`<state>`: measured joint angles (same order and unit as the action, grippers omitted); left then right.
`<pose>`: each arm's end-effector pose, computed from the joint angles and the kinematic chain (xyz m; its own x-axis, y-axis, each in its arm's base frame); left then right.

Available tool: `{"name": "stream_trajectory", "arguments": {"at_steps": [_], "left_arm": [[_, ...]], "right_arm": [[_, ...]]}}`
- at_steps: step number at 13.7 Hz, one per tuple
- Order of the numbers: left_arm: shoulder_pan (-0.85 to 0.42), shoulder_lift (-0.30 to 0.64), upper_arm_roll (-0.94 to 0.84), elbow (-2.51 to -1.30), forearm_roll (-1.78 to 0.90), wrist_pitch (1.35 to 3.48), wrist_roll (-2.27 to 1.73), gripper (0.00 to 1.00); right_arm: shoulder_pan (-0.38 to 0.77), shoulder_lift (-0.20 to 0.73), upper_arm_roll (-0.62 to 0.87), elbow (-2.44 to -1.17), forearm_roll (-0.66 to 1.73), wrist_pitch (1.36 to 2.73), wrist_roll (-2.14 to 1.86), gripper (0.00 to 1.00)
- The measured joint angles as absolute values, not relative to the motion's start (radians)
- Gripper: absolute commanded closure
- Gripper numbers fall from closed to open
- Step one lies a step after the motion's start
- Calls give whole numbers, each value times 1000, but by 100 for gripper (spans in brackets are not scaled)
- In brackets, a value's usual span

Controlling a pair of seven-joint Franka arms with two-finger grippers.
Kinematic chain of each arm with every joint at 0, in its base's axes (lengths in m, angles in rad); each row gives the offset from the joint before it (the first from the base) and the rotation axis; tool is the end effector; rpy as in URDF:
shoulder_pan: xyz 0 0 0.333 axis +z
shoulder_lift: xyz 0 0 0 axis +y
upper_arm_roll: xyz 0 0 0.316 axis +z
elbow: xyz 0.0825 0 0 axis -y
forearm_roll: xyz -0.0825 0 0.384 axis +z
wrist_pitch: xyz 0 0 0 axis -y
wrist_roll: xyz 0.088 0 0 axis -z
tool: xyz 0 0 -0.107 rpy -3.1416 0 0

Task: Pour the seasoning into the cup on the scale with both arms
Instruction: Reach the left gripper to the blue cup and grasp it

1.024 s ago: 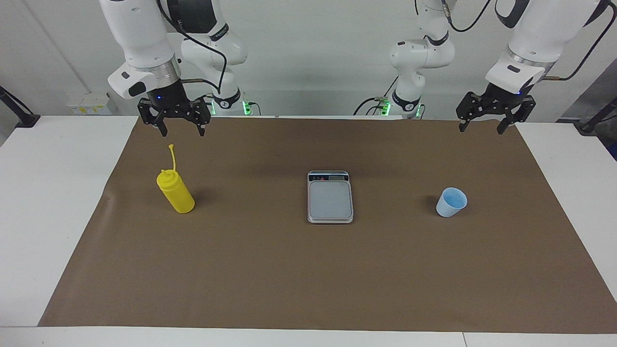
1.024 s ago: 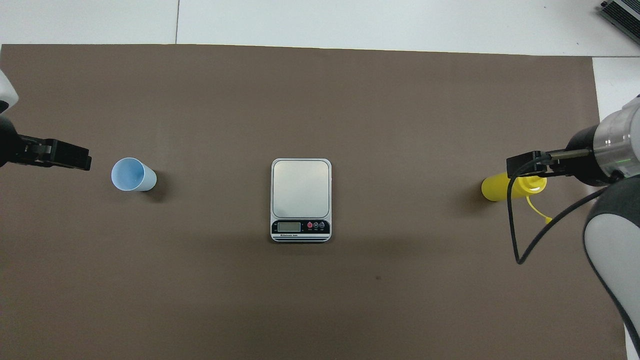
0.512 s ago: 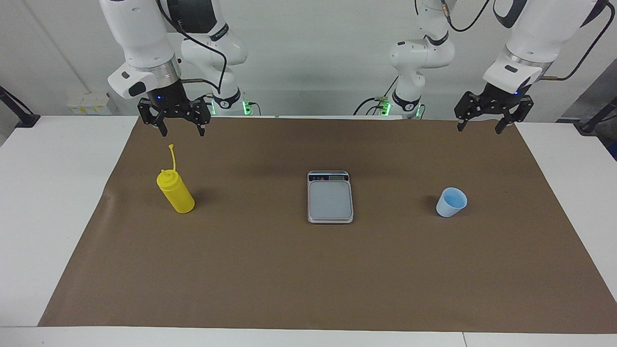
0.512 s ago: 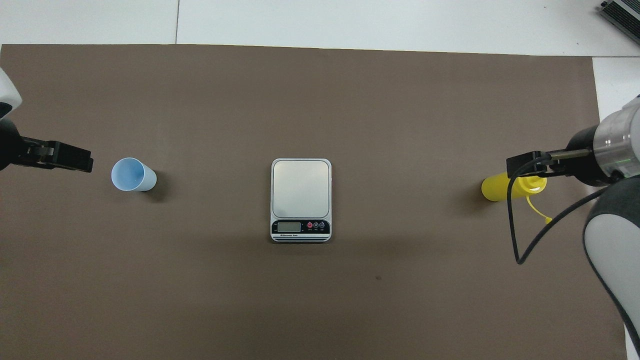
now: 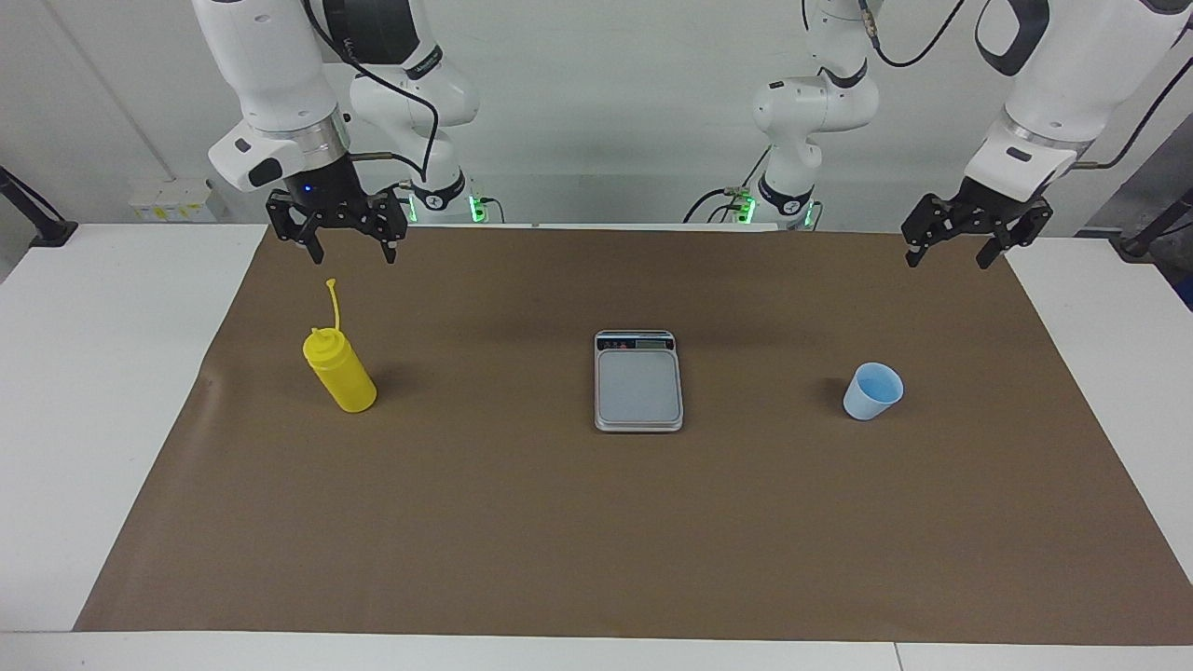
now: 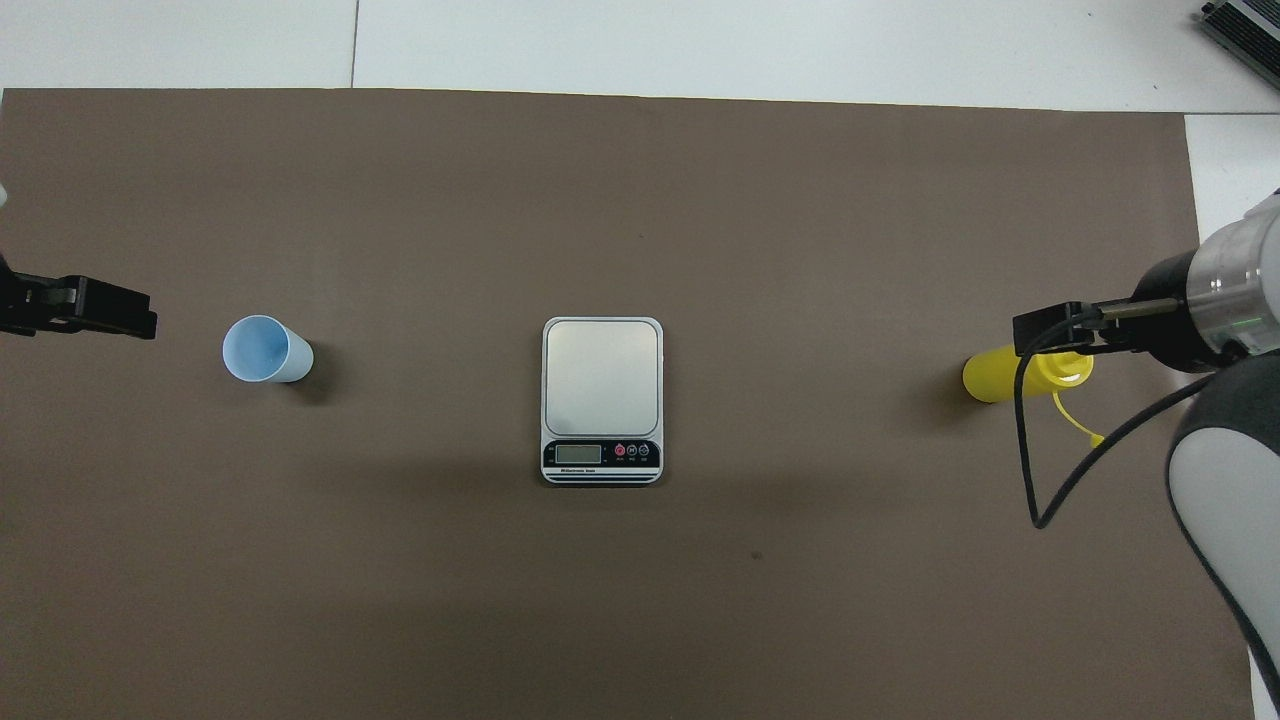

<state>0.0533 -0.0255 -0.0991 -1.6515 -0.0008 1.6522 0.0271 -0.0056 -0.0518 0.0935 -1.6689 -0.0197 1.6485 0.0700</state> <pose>0.5526 -0.0261 0.6075 0.9970 -0.0728 0.0260 -0.0728 -0.9973 -0.0024 0.5428 0.0471 0.6132 0.9993 0.0194 0.0328 0.0187 -0.9996 0.0223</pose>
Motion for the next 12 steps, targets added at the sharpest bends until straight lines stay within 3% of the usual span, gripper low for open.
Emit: {"name": "stream_trajectory", "arguments": {"at_steps": [8,12], "left_arm": [[128,-9,-95,-2041,-1,2085,24,0],[132,33,-98,-2090,-31,2177,-114,0]], "right_arm": [[-6,-52,93,-1669,-20,1648,70,0],[-6,-52,93,-1669,-20,1648,70,0]]}}
